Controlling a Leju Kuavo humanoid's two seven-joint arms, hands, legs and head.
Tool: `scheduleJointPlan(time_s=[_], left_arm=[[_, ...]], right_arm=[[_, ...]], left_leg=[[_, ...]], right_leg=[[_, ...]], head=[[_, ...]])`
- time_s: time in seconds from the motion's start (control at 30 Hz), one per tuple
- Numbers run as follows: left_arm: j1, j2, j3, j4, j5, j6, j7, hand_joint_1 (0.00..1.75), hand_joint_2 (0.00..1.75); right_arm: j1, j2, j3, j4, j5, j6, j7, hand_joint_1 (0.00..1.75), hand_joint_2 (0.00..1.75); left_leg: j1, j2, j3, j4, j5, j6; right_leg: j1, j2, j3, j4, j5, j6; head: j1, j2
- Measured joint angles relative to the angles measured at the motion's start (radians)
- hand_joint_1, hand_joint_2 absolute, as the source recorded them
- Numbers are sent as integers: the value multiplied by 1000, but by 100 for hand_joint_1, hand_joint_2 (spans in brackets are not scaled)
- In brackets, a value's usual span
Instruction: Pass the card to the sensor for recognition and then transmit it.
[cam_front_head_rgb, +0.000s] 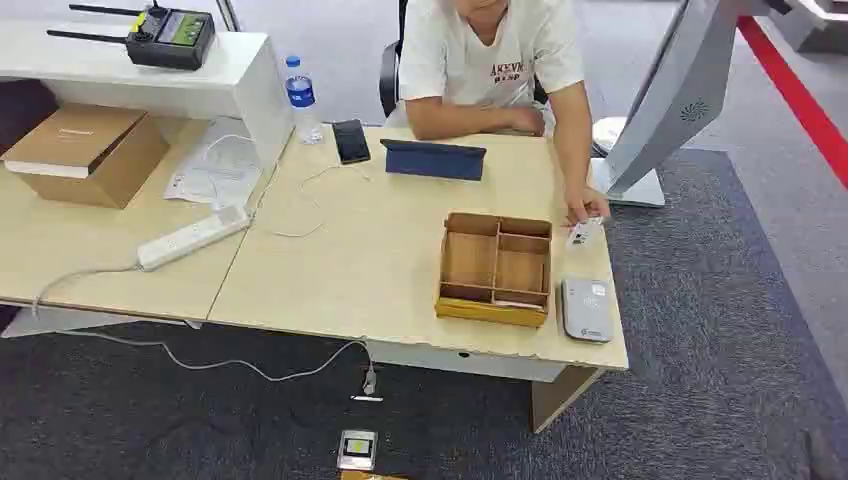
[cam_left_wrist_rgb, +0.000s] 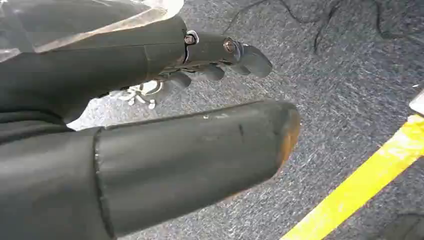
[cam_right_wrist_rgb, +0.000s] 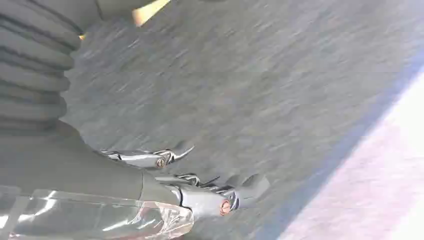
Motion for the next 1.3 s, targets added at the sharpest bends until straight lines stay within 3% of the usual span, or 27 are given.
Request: scheduleJointPlan(time_s=[0.1,0.13,0.17,0.2,0.47,0.63,1.0,1.13,1.3], left_arm=[[0,5,0,0,1,-6,-9,0,0],[0,12,0,0,0,-5,-14,0,0],[-2,16,0,0,6,-4,-24,0,0],[-2,20,0,0,9,-3,-24,0,0],[-6,21,-1,0,13,-3,-23,0,0],[-5,22,-4,0,18,4,-8,0,0],[-2,20,-6,0,10,3,-4,0,0],[-1,21,-7,0,-7,-6,-24,0,0],[-3,28,-21,0,-31,-24,-63,0,0]], right_arm=[[-37,-5,-1,-18,-31,24,-36,0,175],[-86,-8,11,-65,-113,47,-64,0,175],[-98,8,154,-272,-412,-104,107,0,175],[-98,5,318,-403,-563,-225,162,0,175],[-73,1,558,-613,-712,-277,109,0,175],[-92,-2,697,-735,-725,-318,111,0,175],[-236,-8,891,-928,-643,-346,123,0,175],[-301,-7,950,-953,-561,-303,102,0,175],[-433,8,1050,-891,-383,-160,28,0,175]], left_leg=[[0,0,0,0,0,0],[0,-1,0,0,0,0],[-1,-4,-1,0,1,1],[-1,1,1,0,0,0],[-1,-1,0,0,0,1],[-1,-1,0,0,0,1],[-1,-2,-1,0,1,1],[-1,-2,-2,0,1,1],[-1,-2,-3,0,1,1]], right_leg=[[0,0,0,0,0,0],[0,0,1,0,0,0],[-2,-2,1,1,0,1],[-1,1,0,1,0,1],[-1,-1,1,1,0,1],[-2,-1,0,1,0,1],[-2,-1,0,1,0,1],[-2,-1,0,2,0,1],[0,-1,-1,2,0,1]], head=[[0,0],[0,0],[1,0],[0,0],[1,0],[0,0],[0,0],[0,0],[1,0]])
